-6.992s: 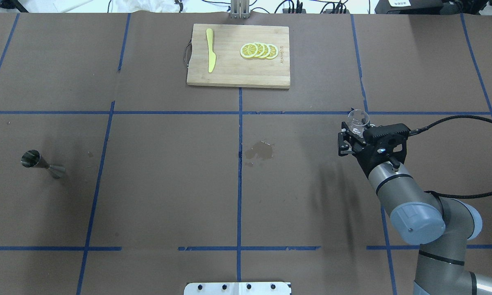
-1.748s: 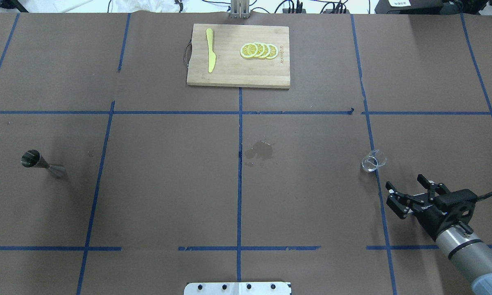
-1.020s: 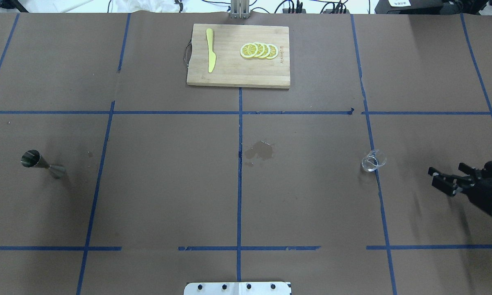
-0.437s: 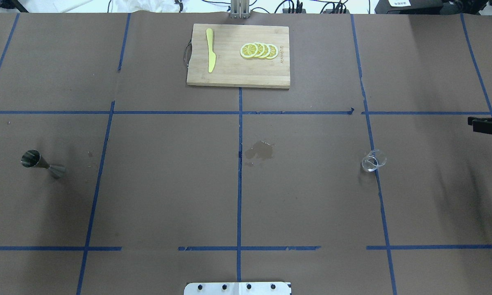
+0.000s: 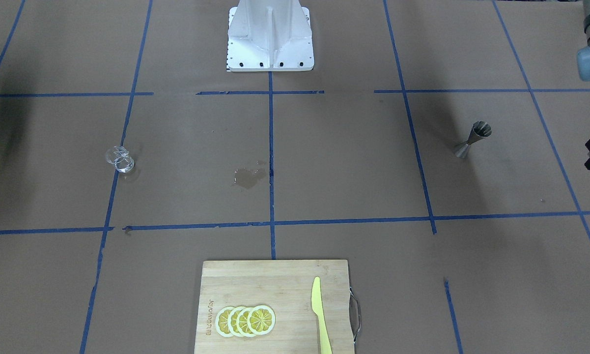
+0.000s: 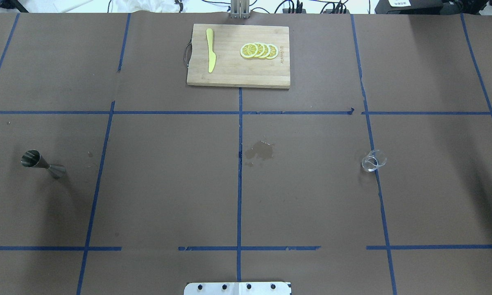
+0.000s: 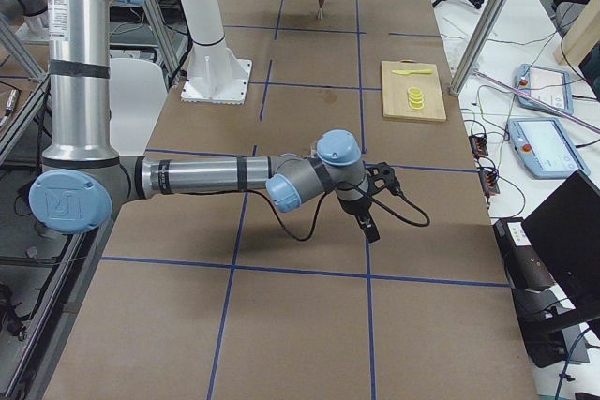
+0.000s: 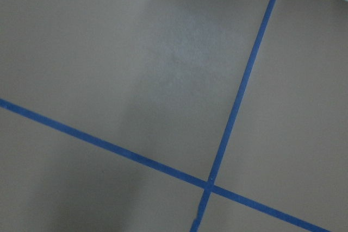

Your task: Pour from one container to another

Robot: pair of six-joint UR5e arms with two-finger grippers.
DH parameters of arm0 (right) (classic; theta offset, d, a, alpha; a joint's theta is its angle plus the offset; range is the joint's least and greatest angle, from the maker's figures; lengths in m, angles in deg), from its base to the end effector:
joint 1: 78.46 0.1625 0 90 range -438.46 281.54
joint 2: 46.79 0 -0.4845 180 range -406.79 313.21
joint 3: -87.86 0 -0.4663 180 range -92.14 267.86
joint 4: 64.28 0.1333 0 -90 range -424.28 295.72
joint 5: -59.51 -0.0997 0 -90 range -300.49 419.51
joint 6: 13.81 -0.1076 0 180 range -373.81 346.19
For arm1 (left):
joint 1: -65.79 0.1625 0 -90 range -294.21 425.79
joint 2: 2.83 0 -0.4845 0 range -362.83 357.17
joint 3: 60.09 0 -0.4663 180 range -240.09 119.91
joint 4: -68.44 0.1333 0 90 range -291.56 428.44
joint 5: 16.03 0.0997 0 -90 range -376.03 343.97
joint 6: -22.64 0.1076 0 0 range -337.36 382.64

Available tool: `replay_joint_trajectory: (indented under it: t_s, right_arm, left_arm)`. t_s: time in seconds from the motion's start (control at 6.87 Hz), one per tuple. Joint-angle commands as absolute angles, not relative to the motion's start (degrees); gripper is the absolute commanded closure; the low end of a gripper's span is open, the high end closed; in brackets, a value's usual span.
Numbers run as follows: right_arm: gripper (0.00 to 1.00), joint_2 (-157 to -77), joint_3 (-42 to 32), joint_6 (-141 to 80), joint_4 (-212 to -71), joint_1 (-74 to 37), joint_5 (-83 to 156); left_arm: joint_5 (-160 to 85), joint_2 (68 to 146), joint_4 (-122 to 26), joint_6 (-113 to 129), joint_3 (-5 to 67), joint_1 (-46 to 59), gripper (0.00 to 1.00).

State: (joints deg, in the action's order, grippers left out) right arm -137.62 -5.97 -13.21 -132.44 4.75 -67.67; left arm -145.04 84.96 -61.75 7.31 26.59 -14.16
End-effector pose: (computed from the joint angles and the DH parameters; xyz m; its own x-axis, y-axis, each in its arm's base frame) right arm -0.0014 -0.5891 0.6585 0.7600 -0.3557 0.5440 0.1153 0.8974 0.4258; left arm 0.0358 -0.5776 0.7036 0.7156 0.2566 -0.6497 0.0473 0.9101 0.4116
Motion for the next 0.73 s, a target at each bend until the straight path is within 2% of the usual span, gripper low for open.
replay_joint_trajectory:
  t_s: [0.0, 0.15, 0.29, 0.44, 0.58]
  right_arm:
    - [0.0, -135.38, -2.67, -4.41, -144.06, 10.04, -76.61]
    - [0.0, -135.82, -3.36, -4.41, -144.87, 9.96, -76.64]
    - [0.0, -136.08, -2.24, -4.41, -144.97, 9.79, -76.2]
    - [0.0, -136.17, -2.23, -4.41, -145.14, 9.0, -76.11]
    - [0.0, -137.22, -2.23, -4.41, -145.14, 8.99, -75.76]
  left_arm:
    - [-151.55, 85.32, -36.62, 16.3, 31.2, -20.86, 0.0]
    - [-151.56, 85.06, -31.46, 17.09, 34.54, -21.48, 0.0]
    - [-151.38, 83.58, -31.93, 18.23, 34.83, -21.57, 0.0]
    - [-150.95, 83.22, -31.24, 29.12, 35.88, -21.49, 0.0]
    - [-151.12, 79.04, -32.45, 32.01, 35.71, -21.49, 0.0]
